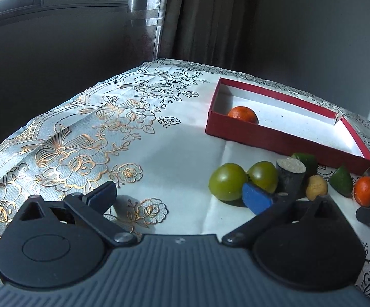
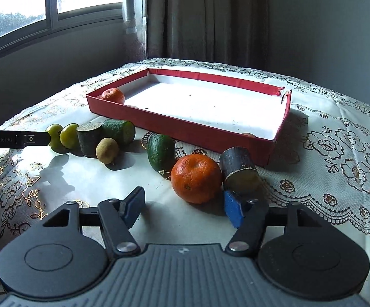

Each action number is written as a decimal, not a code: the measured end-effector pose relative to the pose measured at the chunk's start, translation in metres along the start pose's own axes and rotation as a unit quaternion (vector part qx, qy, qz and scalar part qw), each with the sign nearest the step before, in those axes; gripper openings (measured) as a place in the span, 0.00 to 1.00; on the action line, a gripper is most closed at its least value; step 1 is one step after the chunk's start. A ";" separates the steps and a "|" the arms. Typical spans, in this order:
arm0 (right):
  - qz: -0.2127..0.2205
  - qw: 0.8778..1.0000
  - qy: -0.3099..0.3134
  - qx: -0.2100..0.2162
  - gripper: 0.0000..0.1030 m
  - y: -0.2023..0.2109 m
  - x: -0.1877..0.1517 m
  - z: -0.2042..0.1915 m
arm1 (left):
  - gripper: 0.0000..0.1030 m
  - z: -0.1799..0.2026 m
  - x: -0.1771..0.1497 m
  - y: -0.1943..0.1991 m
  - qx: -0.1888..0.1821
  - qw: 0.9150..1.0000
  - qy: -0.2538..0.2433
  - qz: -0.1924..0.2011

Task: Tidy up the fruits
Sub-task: 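Close the right gripper around the large orange beside the cucumber piece, then lift the large orange into the red box and open the right gripper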

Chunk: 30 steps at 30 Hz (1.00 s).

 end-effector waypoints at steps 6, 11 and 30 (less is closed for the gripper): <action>0.000 1.000 0.002 -0.013 0.64 -0.006 0.007 0.005 | 1.00 -0.001 0.000 -0.001 -0.001 1.000 0.001 -0.001; -0.002 1.000 -0.012 -0.019 0.43 -0.008 0.008 0.012 | 1.00 -0.001 0.000 -0.001 -0.002 1.000 0.004 -0.003; 0.077 0.996 0.004 -0.049 0.42 0.017 0.069 0.025 | 1.00 -0.003 0.000 -0.001 -0.001 1.000 0.016 -0.006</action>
Point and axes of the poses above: each gripper's, at about its wrist camera, not at the fingertips, and y roughly against the way its jaws point, z to its right, x to its top, the point moved 5 cm from there along -y, roughly the way its jaws point, and after that the axes turned 15 degrees about x, right-handed, at the moved point
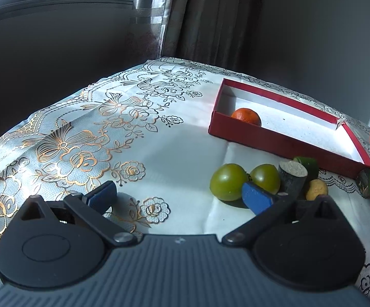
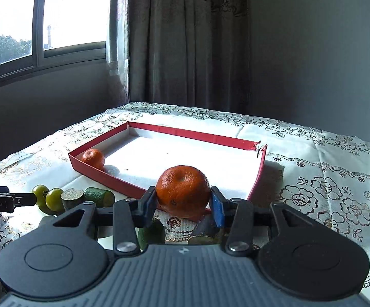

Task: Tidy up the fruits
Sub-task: 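Lift the large orange into the red box and open the right gripper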

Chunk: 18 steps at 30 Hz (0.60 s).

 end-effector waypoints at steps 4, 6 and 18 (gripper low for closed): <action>-0.017 0.999 -0.027 -0.025 0.42 -0.028 0.007 0.030 | 1.00 -0.001 0.000 -0.001 0.000 1.000 0.002 -0.001; -0.024 0.998 -0.047 -0.026 0.42 -0.039 0.004 0.044 | 1.00 -0.001 0.000 0.000 0.000 1.000 0.002 -0.001; -0.013 0.994 -0.104 0.016 0.42 -0.042 -0.004 0.055 | 1.00 -0.001 0.001 -0.002 -0.003 1.000 0.006 -0.004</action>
Point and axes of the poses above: each gripper's, at about its wrist camera, not at the fingertips, and y roughly against the way its jaws point, z to its right, x to its top, the point moved 5 cm from there along -y, roughly the way its jaws point, and after that the axes turned 15 degrees about x, right-handed, at the moved point
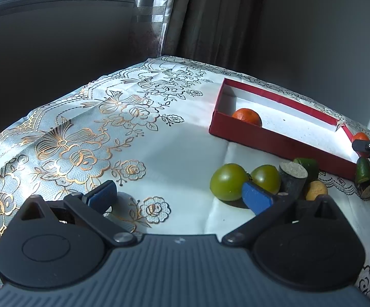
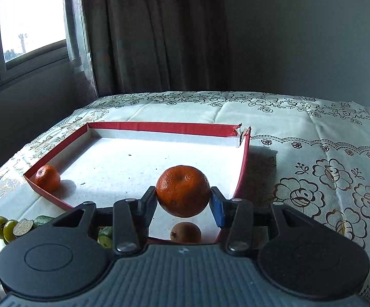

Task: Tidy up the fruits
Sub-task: 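Lift the large orange into the red box and open the right gripper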

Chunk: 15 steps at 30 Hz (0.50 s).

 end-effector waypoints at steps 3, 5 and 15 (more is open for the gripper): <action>0.014 0.998 -0.037 0.050 0.43 0.014 0.000 -0.004 | 1.00 0.000 0.000 0.000 0.000 1.000 0.000 0.000; 0.016 0.997 -0.043 0.057 0.43 0.020 -0.002 -0.006 | 1.00 0.000 0.000 0.000 0.000 1.000 0.000 0.000; -0.006 1.000 0.007 -0.025 0.43 -0.008 -0.001 0.006 | 1.00 0.000 0.000 0.000 0.000 1.000 0.000 0.000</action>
Point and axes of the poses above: each gripper's, at about its wrist camera, not at the fingertips, and y roughly against the way its jaws point, z to its right, x to its top, the point moved 5 cm from there along -y, roughly the way its jaws point, and after that the axes turned 15 degrees about x, right-handed, at the moved point
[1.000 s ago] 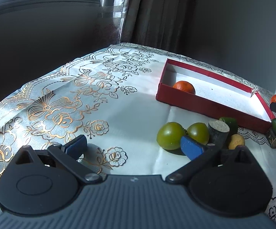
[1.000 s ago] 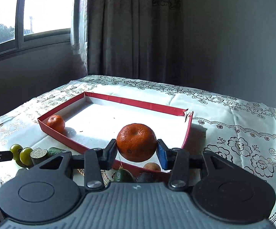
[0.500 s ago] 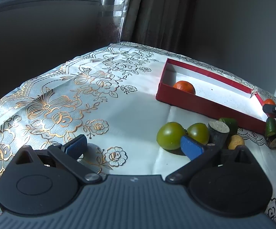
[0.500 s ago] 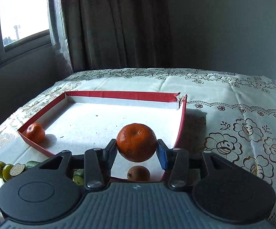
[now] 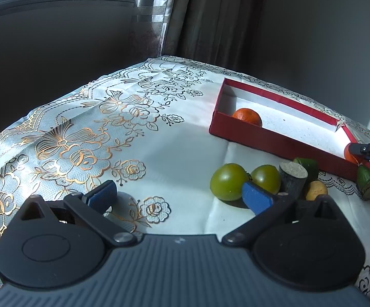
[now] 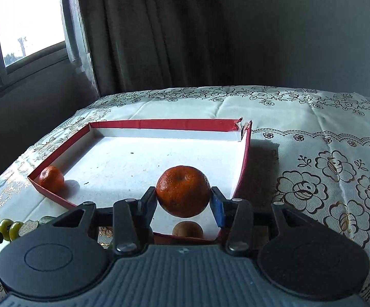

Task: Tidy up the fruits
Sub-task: 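Lift the large orange into the red box and open the right gripper, then withdraw the open right gripper from the box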

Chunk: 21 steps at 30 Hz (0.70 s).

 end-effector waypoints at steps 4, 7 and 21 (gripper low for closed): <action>-0.005 1.000 -0.004 0.011 0.54 0.000 -0.003 0.003 | 1.00 0.000 0.000 0.000 0.000 1.000 0.000 0.000; 0.004 1.000 -0.011 0.010 0.57 0.004 -0.002 0.002 | 1.00 0.000 0.000 0.000 0.000 1.000 0.000 0.000; 0.029 0.998 0.014 0.044 0.62 0.076 -0.042 -0.029 | 1.00 0.000 0.000 0.001 0.000 1.000 0.000 0.000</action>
Point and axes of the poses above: each gripper's, at about its wrist camera, not at the fingertips, and y roughly against the way its jaws point, z to its right, x to its top, the point moved 5 cm from there along -y, roughly the way its jaws point, and after that the axes turned 15 degrees about x, right-handed, at the moved point
